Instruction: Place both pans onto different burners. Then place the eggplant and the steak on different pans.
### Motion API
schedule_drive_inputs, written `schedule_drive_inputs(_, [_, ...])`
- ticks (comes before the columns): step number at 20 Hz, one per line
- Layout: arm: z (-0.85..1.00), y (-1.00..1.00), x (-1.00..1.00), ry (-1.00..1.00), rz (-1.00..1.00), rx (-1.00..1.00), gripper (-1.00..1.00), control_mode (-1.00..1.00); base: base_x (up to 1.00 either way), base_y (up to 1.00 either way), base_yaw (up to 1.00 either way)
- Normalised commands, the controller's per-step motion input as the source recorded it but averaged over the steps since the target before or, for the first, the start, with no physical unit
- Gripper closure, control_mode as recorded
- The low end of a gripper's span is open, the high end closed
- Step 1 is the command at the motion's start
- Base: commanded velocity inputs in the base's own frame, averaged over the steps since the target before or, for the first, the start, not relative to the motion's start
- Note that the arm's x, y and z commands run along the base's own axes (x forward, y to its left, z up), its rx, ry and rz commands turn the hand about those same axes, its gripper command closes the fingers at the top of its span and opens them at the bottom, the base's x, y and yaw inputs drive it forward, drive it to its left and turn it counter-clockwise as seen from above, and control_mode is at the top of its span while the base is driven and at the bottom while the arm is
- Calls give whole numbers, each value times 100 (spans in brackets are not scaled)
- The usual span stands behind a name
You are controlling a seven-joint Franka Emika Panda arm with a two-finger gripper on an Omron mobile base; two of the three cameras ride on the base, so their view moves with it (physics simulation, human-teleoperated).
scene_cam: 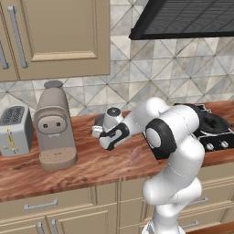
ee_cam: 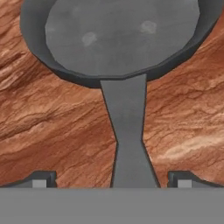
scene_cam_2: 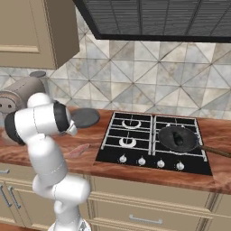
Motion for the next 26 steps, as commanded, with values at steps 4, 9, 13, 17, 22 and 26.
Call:
schedule_drive_inputs(4, [-20, 2, 14, 4, -7, 2, 100, -100, 0, 0, 0])
schedule_drive_inputs(9, [-4, 0, 2, 1, -4, 3, 100, -100, 0, 0, 0])
schedule_drive_inputs(13, [19, -1, -17, 0, -3, 0, 100, -100, 0, 0, 0])
schedule_drive_inputs(17, [36, -20, -47, -5, -3, 0, 100, -100, 0, 0, 0])
schedule_drive_inputs(22, [54, -49, -68, -7, -3, 0, 100, -100, 0, 0, 0])
schedule_drive_inputs(26, [72, -58, -69, -2, -1, 0, 100, -100, 0, 0, 0])
